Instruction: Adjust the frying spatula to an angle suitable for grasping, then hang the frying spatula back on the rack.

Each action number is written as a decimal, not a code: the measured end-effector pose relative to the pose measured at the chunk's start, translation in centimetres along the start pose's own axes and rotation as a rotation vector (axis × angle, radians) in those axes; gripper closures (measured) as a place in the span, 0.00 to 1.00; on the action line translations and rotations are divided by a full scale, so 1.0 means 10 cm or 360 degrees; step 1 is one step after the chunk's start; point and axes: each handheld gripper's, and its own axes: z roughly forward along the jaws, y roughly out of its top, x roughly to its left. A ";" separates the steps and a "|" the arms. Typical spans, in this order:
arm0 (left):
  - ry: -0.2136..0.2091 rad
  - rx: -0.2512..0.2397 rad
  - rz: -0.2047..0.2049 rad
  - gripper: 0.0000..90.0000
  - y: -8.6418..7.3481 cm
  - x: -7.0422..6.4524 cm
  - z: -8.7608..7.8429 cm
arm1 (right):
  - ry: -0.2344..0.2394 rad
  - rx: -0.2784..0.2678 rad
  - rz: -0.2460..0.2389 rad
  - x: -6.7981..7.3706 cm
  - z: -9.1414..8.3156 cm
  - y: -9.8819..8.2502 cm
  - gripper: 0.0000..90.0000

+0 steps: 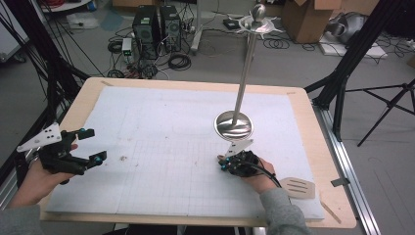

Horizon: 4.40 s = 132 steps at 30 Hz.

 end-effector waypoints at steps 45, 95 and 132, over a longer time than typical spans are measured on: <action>-0.0120 0.0027 0.0010 0.02 0.04 0.04 0.34 | -0.0052 -0.0371 0.0176 -0.31 -1.19 -0.54 0.90; -0.0131 0.0056 0.0006 0.02 0.02 0.06 0.42 | 0.0020 -0.0141 0.0138 -0.41 -1.19 -0.83 0.19; -0.0141 0.0061 -0.0005 0.02 0.00 0.07 0.42 | 0.0118 0.0198 0.0199 -0.40 -0.97 -0.82 0.44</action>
